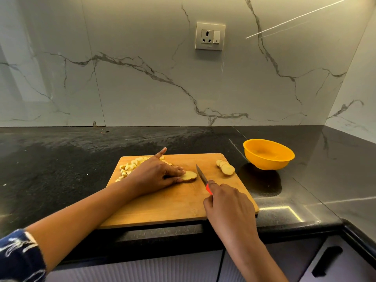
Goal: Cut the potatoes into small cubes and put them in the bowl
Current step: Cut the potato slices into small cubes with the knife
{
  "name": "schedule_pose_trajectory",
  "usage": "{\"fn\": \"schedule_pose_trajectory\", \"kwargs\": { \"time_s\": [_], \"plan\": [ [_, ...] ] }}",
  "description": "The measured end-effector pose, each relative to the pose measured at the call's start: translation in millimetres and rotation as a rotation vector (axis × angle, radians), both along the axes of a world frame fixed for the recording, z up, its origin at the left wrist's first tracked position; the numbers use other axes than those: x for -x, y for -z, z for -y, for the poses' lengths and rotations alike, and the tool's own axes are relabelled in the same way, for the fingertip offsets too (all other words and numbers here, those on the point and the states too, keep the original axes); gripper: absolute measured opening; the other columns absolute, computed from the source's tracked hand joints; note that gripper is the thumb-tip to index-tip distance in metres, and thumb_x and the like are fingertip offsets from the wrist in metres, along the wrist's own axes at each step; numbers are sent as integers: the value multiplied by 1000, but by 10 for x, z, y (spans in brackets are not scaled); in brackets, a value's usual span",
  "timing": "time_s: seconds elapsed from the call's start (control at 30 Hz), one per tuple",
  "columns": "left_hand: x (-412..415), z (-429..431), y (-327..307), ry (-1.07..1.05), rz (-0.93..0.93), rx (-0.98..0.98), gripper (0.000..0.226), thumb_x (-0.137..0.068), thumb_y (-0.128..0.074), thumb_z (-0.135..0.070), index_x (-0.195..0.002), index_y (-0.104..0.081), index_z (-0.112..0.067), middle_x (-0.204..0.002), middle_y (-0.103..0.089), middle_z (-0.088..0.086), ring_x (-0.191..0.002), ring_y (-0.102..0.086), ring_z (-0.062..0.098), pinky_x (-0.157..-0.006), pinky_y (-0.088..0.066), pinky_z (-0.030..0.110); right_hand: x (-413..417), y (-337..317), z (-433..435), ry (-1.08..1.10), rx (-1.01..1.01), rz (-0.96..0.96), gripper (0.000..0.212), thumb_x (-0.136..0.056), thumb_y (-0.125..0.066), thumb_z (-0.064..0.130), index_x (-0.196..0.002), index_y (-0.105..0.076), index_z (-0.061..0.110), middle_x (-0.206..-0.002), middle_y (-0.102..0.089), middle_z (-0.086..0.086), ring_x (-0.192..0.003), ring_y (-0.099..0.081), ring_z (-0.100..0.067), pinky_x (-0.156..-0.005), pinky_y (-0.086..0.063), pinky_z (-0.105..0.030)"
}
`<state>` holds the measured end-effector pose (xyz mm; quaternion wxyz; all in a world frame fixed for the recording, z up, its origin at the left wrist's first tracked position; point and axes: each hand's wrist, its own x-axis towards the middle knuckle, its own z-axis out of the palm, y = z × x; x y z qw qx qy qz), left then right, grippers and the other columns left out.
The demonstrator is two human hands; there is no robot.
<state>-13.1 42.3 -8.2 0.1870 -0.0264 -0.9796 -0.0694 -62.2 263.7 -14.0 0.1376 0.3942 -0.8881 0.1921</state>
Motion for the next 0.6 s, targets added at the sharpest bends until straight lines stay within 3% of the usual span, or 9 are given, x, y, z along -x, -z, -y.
{"fn": "schedule_pose_trajectory", "kwargs": {
  "time_s": [0.07, 0.2, 0.33, 0.47, 0.6],
  "plan": [
    [10, -17, 4, 4, 3, 11, 34, -91, -56, -35, -122, -60, -24, -123, -59, -13, -121, -33, -7, -102, 17, 6, -8, 1, 12, -7, -2, -12, 48, -100, -33, 34, -147, -30, 27, -120, -58, 4, -101, -57, -14, -71, -39, -24],
    [32, -27, 25, 13, -8, -11, 33, -90, -57, -35, -120, -62, -24, -120, -62, -11, -112, -44, -12, -108, 11, 10, -30, 24, 59, -36, -1, -25, 48, -100, -33, 33, -147, -29, 25, -118, -58, 4, -99, -57, -13, -69, -38, -22],
    [29, -67, 19, 1, -44, -28, 31, -89, -58, -35, -117, -64, -22, -119, -63, -7, -115, -54, -1, -110, 4, 13, 85, 10, 32, 10, 62, -33, 47, -100, -36, 35, -146, -31, 28, -119, -59, 7, -98, -58, -10, -73, -45, -22],
    [25, -60, 39, -1, -36, -12, 31, -90, -57, -34, -119, -63, -23, -121, -62, -7, -115, -53, -2, -110, 4, 12, 241, 32, 75, 43, 134, -4, 45, -98, -41, 32, -143, -38, 31, -123, -60, 9, -104, -58, -10, -79, -43, -23],
    [41, -49, 65, -2, -17, -25, 32, -91, -56, -36, -120, -61, -23, -124, -60, -8, -115, -46, -8, -115, -4, 21, 362, 69, 122, 49, 204, 78, 45, -97, -45, 32, -142, -41, 31, -117, -64, 7, -103, -57, -9, -73, -36, -21]
  ]
}}
